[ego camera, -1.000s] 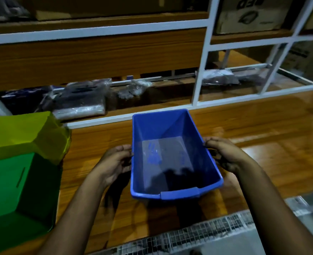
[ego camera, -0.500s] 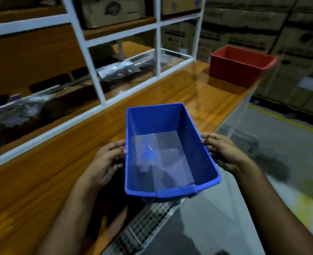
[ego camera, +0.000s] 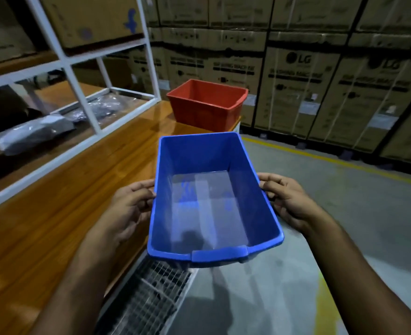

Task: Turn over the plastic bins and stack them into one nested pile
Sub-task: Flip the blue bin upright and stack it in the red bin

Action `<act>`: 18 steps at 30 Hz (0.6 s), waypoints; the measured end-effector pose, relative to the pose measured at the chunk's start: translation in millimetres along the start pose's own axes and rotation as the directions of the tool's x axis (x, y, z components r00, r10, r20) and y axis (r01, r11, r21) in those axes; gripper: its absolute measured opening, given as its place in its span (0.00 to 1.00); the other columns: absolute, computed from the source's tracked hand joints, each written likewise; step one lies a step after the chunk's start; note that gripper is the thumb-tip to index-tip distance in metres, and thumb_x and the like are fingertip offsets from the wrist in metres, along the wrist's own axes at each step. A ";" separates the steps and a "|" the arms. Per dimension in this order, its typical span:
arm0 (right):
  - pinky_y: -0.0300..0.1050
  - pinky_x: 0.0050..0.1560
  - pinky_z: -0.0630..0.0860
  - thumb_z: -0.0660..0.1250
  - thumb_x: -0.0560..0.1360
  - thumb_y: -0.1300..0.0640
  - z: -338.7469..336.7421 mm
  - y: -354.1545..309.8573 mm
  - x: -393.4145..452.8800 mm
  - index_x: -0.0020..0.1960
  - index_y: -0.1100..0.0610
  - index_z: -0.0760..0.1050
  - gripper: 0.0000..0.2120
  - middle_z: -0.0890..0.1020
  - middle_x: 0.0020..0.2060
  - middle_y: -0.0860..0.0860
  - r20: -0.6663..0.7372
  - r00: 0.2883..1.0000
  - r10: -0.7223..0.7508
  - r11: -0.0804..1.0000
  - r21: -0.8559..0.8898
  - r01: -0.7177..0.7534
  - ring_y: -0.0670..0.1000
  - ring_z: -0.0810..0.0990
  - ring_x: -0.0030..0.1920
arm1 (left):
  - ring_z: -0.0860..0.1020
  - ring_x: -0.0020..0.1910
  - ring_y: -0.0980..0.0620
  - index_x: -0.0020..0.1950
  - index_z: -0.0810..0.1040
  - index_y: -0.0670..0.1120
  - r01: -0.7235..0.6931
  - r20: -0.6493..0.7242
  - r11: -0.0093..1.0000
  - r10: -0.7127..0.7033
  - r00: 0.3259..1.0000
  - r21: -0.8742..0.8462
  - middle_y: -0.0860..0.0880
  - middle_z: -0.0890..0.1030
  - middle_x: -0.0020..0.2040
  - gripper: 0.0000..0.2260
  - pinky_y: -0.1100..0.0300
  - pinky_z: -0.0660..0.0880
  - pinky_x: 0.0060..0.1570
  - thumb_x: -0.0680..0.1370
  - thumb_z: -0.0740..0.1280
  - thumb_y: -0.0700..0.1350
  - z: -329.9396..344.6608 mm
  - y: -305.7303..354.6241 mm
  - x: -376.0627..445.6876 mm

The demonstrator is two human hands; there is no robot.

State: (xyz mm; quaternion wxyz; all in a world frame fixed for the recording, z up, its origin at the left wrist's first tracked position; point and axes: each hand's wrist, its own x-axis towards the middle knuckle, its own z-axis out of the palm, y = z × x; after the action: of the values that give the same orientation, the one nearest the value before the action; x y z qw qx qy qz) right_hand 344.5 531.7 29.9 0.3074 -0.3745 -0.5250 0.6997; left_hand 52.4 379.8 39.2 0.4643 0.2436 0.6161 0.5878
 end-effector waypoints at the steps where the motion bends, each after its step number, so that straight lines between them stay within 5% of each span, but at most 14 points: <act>1: 0.51 0.51 0.79 0.63 0.79 0.65 -12.3 -9.3 8.6 0.58 0.58 0.82 0.13 0.84 0.50 0.59 -0.001 1.000 -0.013 1.000 0.006 0.013 0.56 0.81 0.47 | 0.78 0.45 0.47 0.64 0.78 0.39 -0.007 0.001 1.000 0.007 1.000 -0.003 0.40 0.81 0.49 0.16 0.59 0.80 0.34 0.77 0.61 0.33 13.2 7.9 9.8; 5: 0.42 0.40 0.81 0.62 0.78 0.66 -50.8 -40.3 52.6 0.60 0.61 0.80 0.13 0.85 0.47 0.58 -0.009 0.999 -0.053 0.997 0.053 0.053 0.50 0.83 0.38 | 0.78 0.50 0.44 0.65 0.77 0.38 -0.049 0.047 0.999 0.048 0.998 0.009 0.39 0.80 0.54 0.16 0.61 0.80 0.33 0.77 0.62 0.33 57.6 43.4 47.3; 8: 0.41 0.37 0.81 0.62 0.78 0.66 -71.6 -67.5 97.3 0.60 0.63 0.80 0.13 0.85 0.47 0.58 0.003 0.997 -0.083 0.993 0.086 0.083 0.50 0.84 0.37 | 0.80 0.36 0.55 0.64 0.76 0.38 -0.079 0.072 0.997 0.080 0.994 -0.014 0.36 0.80 0.57 0.16 0.65 0.76 0.25 0.77 0.63 0.34 83.0 74.9 83.7; 11: 0.39 0.35 0.80 0.61 0.78 0.66 -88.7 -99.8 147.5 0.60 0.64 0.79 0.13 0.84 0.46 0.59 0.018 0.991 -0.132 0.987 0.095 0.130 0.49 0.83 0.35 | 0.83 0.40 0.53 0.62 0.79 0.41 -0.129 0.097 0.991 0.131 0.987 -0.028 0.36 0.81 0.59 0.19 0.64 0.78 0.28 0.71 0.68 0.38 102.8 106.7 130.2; 18: 0.39 0.35 0.81 0.61 0.78 0.66 -119.3 -181.6 279.2 0.56 0.61 0.82 0.13 0.85 0.45 0.59 0.034 0.987 -0.159 0.987 0.044 0.157 0.51 0.83 0.35 | 0.80 0.28 0.59 0.61 0.77 0.39 -0.214 0.114 0.968 0.229 0.967 -0.130 0.46 0.83 0.38 0.14 0.68 0.74 0.24 0.75 0.64 0.35 149.2 169.5 247.8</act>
State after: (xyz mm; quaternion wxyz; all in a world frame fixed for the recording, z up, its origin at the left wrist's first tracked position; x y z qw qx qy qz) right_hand 304.1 868.9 128.9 0.3596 -0.3120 -0.5444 0.6906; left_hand 27.3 696.1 147.7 0.4477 0.3207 0.5185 0.6541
